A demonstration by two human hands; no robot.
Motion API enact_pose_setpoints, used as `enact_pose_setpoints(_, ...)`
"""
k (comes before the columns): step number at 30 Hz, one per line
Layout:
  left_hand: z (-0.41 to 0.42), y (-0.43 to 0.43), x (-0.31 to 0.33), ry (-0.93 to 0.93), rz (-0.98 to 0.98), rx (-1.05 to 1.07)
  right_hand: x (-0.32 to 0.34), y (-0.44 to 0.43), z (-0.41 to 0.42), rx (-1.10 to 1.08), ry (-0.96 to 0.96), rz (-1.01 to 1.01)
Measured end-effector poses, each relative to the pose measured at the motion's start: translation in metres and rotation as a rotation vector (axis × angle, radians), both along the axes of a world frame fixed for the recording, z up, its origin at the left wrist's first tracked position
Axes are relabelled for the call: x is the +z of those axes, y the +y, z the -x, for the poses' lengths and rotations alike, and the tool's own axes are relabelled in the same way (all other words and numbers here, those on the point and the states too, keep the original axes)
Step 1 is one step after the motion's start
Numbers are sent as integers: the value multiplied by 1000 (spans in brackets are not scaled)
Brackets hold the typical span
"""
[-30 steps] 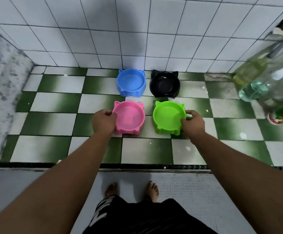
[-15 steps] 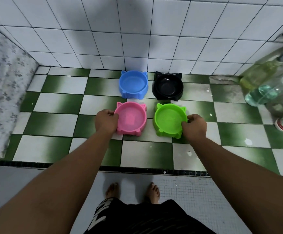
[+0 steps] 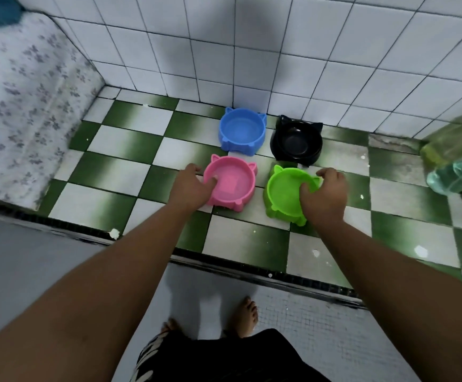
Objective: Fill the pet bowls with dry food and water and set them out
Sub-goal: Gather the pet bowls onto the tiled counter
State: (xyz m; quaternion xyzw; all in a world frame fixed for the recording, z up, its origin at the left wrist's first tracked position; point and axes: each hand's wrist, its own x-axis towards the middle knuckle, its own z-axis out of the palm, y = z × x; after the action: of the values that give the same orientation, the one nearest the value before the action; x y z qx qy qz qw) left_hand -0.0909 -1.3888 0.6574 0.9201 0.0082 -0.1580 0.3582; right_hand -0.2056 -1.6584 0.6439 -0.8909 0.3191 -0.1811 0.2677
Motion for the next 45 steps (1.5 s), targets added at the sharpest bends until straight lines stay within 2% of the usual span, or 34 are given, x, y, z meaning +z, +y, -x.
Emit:
enact_pose_setpoints(5, 15, 42, 12, -75, -7, -1, 17, 58, -17, 187, -114, 141)
enact_pose_setpoints(11, 51, 149, 32, -138, 25, 109, 36, 170, -40, 509, -46, 122)
enact_pose_setpoints(14, 79, 225, 39, -150, 46, 189, 42, 251, -37, 633, -81, 62)
enact_pose_setpoints(20, 143, 392, 58, -217, 79, 438, 50, 431, -21, 931, -80, -35)
enact_pose_setpoints(24, 180, 497, 66, -213, 30, 588, 58, 548, -16, 1087, -47, -120)
enact_pose_setpoints(31, 216, 636, 54, -207, 2, 878, 44, 719, -36, 1389, 11, -155)
enact_pose_setpoints(34, 221, 694, 41, -185, -26, 995, 34, 792, -58, 1471, -9, -216)
enact_pose_setpoints(37, 212, 755, 34, -162, -51, 1104, 22, 871, -91, 1607, -13, -192)
enact_pose_setpoints(41, 193, 823, 25, -130, -55, 1280, 18, 966, -134, 1725, 74, -244)
enact_pose_setpoints(45, 171, 882, 20, -120, -18, 1438, 23, 1050, -180, 1843, 219, -186)
